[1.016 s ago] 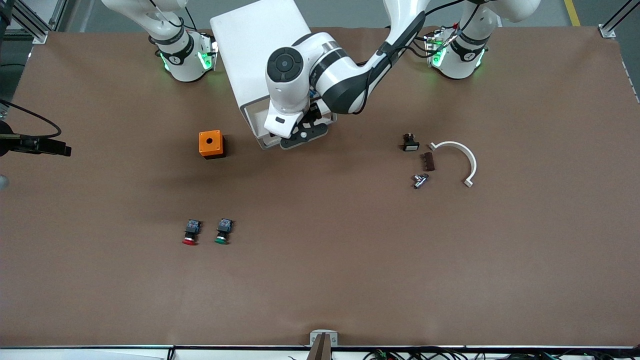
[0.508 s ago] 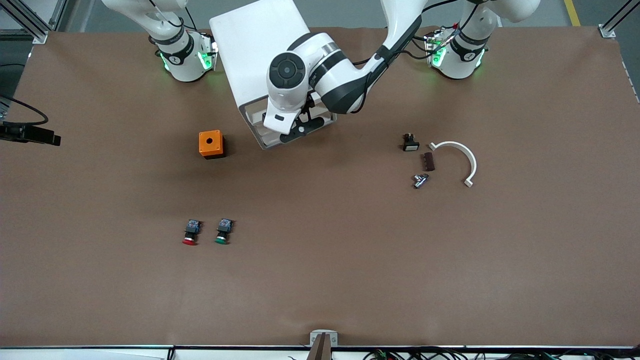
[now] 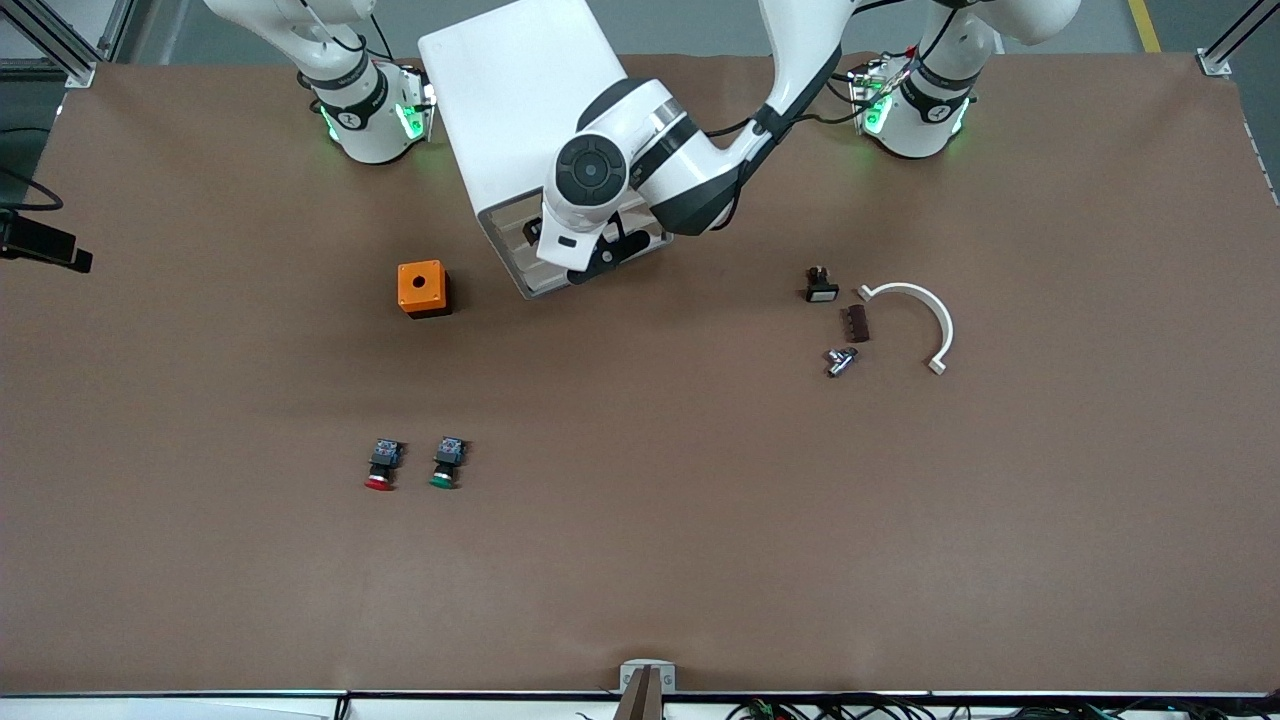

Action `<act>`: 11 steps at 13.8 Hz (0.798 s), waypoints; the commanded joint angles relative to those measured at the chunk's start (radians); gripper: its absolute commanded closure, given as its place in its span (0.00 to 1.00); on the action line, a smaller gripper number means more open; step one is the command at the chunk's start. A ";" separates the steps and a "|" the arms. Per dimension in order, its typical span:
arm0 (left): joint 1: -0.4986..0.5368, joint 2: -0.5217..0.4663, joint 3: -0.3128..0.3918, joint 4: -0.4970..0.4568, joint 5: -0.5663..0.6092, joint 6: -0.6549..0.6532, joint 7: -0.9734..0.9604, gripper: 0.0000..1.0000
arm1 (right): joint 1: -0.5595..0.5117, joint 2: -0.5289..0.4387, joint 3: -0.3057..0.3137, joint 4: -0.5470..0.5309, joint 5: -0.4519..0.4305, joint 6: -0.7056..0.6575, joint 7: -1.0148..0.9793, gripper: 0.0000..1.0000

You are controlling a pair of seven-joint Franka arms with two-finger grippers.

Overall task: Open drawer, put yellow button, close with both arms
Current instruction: 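Push the drawer shut into the cabinet with the left gripper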

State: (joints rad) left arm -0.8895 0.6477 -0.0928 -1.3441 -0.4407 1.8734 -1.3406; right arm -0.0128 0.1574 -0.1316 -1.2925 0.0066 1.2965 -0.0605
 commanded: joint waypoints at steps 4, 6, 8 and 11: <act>0.015 -0.028 0.004 -0.014 -0.026 0.006 -0.009 0.01 | -0.001 -0.261 0.006 -0.360 0.006 0.220 -0.035 0.00; 0.041 -0.054 0.007 -0.004 0.034 0.006 -0.018 0.01 | 0.004 -0.297 0.006 -0.409 0.006 0.259 -0.036 0.00; 0.070 -0.112 0.030 -0.003 0.124 0.001 -0.017 0.01 | 0.007 -0.297 0.006 -0.407 0.006 0.254 -0.035 0.00; 0.167 -0.221 0.036 0.000 0.227 -0.049 0.020 0.01 | 0.008 -0.294 0.006 -0.403 0.003 0.256 -0.036 0.00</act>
State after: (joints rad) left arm -0.7753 0.5196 -0.0593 -1.3181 -0.2834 1.8652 -1.3372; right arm -0.0093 -0.1185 -0.1260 -1.6723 0.0065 1.5350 -0.0873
